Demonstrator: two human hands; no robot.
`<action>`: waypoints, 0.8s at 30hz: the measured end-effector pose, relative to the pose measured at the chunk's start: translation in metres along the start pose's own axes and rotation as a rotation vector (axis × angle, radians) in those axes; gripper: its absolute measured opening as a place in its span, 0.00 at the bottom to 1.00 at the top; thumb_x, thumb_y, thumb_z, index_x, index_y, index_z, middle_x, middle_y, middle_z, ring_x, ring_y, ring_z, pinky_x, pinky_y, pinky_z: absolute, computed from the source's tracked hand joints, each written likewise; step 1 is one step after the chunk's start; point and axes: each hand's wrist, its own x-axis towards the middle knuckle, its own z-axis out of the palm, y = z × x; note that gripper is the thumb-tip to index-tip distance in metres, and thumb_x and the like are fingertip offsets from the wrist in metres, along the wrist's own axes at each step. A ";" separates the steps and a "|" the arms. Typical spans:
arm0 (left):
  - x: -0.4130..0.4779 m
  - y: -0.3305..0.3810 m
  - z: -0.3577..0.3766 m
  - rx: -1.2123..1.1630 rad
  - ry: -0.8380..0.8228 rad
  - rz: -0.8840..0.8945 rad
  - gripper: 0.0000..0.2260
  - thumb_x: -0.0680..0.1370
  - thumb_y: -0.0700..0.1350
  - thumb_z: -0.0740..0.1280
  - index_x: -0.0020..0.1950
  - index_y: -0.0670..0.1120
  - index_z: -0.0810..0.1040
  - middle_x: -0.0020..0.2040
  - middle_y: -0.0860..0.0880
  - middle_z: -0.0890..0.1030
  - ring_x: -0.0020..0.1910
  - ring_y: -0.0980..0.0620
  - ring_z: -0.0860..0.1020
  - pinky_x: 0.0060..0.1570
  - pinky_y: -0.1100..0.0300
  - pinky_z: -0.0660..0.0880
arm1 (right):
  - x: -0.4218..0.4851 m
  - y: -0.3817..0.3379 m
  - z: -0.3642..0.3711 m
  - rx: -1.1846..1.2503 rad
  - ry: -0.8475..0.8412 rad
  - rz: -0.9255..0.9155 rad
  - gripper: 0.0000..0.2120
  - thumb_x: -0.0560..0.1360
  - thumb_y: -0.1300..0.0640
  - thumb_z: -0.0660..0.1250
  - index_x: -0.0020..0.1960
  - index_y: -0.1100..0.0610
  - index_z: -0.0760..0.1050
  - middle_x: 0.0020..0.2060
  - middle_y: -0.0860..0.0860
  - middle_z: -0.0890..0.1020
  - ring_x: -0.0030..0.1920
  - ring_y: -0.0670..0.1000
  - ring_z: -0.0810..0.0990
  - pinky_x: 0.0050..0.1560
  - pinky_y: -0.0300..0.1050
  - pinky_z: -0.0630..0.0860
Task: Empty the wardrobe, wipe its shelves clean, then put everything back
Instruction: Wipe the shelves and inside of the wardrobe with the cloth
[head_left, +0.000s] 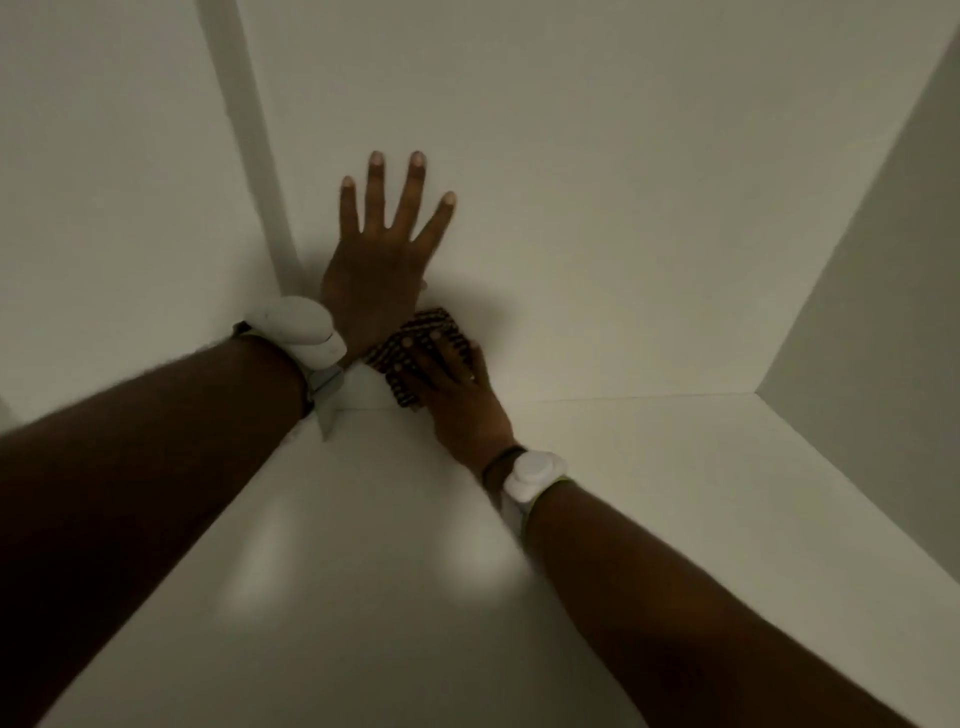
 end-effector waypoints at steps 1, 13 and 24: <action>-0.009 -0.001 0.003 0.000 -0.018 0.004 0.51 0.71 0.52 0.76 0.83 0.48 0.45 0.81 0.36 0.42 0.77 0.25 0.44 0.71 0.25 0.50 | -0.008 0.022 -0.007 -0.027 -0.011 0.022 0.27 0.77 0.60 0.59 0.76 0.48 0.69 0.78 0.50 0.65 0.80 0.59 0.56 0.74 0.71 0.52; -0.015 0.034 0.029 -0.111 -0.024 -0.025 0.60 0.65 0.54 0.81 0.82 0.43 0.42 0.79 0.33 0.36 0.74 0.21 0.38 0.67 0.20 0.41 | -0.166 0.247 -0.108 0.083 0.137 1.252 0.28 0.79 0.58 0.61 0.79 0.51 0.63 0.74 0.57 0.70 0.72 0.62 0.70 0.70 0.58 0.69; -0.022 0.026 0.018 -0.091 -0.124 -0.032 0.39 0.76 0.35 0.61 0.83 0.45 0.44 0.80 0.30 0.44 0.74 0.19 0.46 0.66 0.21 0.51 | -0.018 -0.004 0.002 0.341 0.248 1.179 0.31 0.76 0.58 0.54 0.79 0.58 0.62 0.72 0.63 0.70 0.72 0.64 0.67 0.74 0.61 0.61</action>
